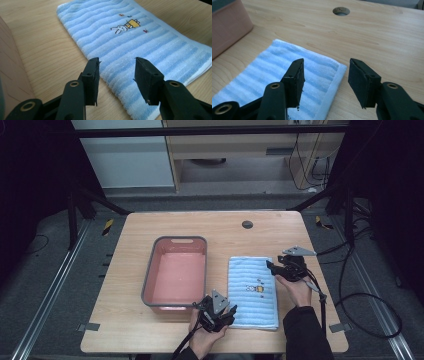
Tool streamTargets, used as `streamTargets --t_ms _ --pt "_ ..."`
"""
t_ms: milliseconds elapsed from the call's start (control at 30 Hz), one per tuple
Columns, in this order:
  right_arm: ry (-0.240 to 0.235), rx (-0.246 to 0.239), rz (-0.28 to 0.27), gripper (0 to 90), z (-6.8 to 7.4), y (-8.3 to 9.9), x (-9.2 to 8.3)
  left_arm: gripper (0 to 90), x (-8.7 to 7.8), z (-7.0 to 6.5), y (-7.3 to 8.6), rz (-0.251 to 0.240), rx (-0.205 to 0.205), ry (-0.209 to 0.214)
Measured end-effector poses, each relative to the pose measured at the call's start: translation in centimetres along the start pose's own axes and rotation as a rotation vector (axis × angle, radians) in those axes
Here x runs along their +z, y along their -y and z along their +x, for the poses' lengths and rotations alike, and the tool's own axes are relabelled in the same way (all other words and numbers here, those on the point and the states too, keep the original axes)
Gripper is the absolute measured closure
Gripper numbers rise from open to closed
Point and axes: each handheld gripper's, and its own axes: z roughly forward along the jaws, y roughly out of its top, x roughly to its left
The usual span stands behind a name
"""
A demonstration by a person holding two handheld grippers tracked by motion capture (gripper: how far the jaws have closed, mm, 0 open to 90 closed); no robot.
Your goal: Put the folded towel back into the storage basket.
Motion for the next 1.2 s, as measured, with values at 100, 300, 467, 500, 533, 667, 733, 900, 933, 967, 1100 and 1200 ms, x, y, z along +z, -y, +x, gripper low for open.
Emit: streamTargets --t_ms 100,300,467,500,533,667,733,900,933,967,1100,1200 --pt "-0.002 0.004 0.012 47.0 0.0 0.3 0.3 54.2 0.2 0.0 0.2 0.008 0.000 0.000" --pt "-0.001 0.007 0.038 47.6 0.0 0.9 1.4 54.2 1.1 -0.2 1.0 0.039 -0.007 0.008" --pt "-0.010 -0.004 0.072 47.8 0.0 1.4 2.2 54.3 1.4 -0.1 1.3 0.050 -0.015 0.003" --pt "-0.010 -0.004 0.072 47.8 0.0 1.4 2.2 54.3 1.5 -0.1 1.4 0.054 -0.016 0.002" --pt "-0.009 -0.008 0.079 47.8 0.0 1.4 2.4 54.4 1.5 -0.1 1.5 0.058 -0.017 0.001" --pt "-0.013 -0.005 0.100 48.6 0.0 1.8 3.0 55.5 1.8 0.1 1.7 0.075 -0.024 -0.003" --pt "-0.019 0.002 0.108 49.2 0.0 2.0 3.2 56.3 1.9 0.1 1.8 0.076 -0.032 -0.002" --pt "-0.019 0.001 0.134 50.5 -0.1 2.5 3.6 58.7 2.1 -0.1 2.0 0.082 -0.025 -0.006" --pt "-0.019 0.001 0.134 50.5 -0.1 2.5 3.6 58.8 2.1 -0.1 2.0 0.082 -0.025 -0.006" --pt "-0.024 0.017 0.140 51.2 -0.3 2.8 3.7 59.1 2.1 -0.2 2.0 0.085 -0.023 -0.011" --pt "-0.029 0.020 0.147 53.3 -0.2 2.9 3.8 60.9 2.1 -0.3 2.0 0.083 -0.023 -0.020" --pt "-0.031 0.019 0.159 58.4 -0.1 3.0 3.9 65.2 2.1 -0.7 2.0 0.082 -0.024 -0.024"
